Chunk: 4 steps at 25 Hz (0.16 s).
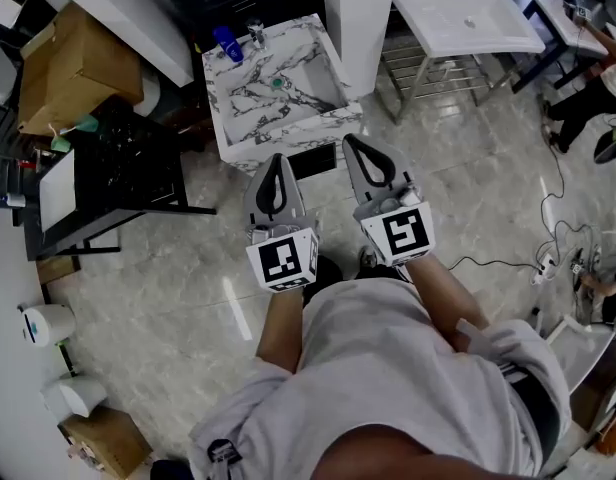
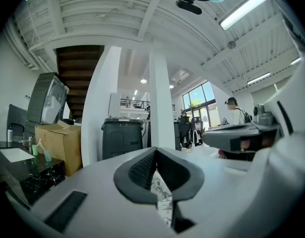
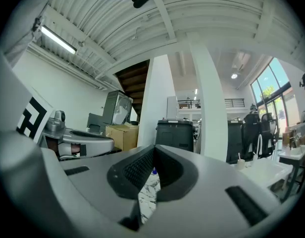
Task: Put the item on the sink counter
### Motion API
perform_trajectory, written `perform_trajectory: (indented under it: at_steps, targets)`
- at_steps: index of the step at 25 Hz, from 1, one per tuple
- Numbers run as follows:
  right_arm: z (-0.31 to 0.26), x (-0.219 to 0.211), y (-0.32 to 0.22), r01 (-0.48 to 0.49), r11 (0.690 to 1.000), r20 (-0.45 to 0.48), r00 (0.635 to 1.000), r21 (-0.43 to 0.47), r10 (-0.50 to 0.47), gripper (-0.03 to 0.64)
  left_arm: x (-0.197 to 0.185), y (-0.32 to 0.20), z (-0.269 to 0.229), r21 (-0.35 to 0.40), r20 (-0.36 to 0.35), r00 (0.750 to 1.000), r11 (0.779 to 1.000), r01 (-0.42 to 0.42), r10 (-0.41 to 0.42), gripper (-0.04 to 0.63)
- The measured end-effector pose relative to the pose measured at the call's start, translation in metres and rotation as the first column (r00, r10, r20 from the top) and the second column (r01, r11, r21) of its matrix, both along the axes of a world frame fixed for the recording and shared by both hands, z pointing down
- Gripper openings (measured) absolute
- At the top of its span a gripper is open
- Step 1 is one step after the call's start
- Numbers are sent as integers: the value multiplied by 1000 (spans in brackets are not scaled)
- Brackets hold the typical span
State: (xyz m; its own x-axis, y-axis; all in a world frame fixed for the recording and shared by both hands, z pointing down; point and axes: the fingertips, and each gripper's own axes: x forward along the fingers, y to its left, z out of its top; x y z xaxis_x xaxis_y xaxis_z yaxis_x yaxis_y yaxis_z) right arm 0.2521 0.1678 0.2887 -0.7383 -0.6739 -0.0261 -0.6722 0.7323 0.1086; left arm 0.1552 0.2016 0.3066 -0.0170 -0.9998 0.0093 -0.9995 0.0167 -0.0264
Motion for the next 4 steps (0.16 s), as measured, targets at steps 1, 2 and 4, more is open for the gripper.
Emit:
perform_trajectory:
  at_steps: [1,2,4]
  targets:
    - [1,2,0,0,1000,3,1000,-3,0,3,2,0,1,-4,5,1000,1000,1,-1,9]
    - [2,4,0,0,1000,5,1000,-6,0,5,5,1,2,-7,8,1000,1000,1,-1,9]
    - [3,8,0,-1,1000,7,1000,-10,1,5,9,2,4,-12,11,1000,1000,1,-1,9]
